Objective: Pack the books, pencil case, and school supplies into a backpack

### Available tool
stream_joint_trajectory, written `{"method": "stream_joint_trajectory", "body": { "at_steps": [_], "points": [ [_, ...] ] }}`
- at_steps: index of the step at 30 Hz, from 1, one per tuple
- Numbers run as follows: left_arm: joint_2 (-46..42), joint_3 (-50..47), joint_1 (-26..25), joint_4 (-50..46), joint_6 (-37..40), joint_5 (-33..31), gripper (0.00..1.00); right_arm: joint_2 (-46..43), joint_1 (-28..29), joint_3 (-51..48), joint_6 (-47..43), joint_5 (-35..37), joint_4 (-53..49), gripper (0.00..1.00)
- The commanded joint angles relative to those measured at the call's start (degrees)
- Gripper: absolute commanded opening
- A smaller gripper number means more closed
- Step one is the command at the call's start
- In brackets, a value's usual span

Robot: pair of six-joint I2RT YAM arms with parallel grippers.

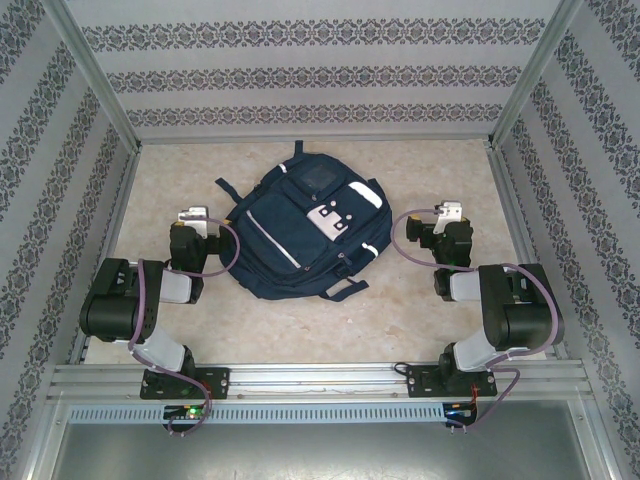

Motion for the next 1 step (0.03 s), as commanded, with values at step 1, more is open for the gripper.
{"method": "stream_joint_trajectory", "body": {
  "at_steps": [1],
  "points": [
    [-0.36,1.02,0.67,-1.14,-0.04,1.05,0.99,-0.63,0.67,0.6,-0.65,0.71,0.94,0.98]
  ]
}}
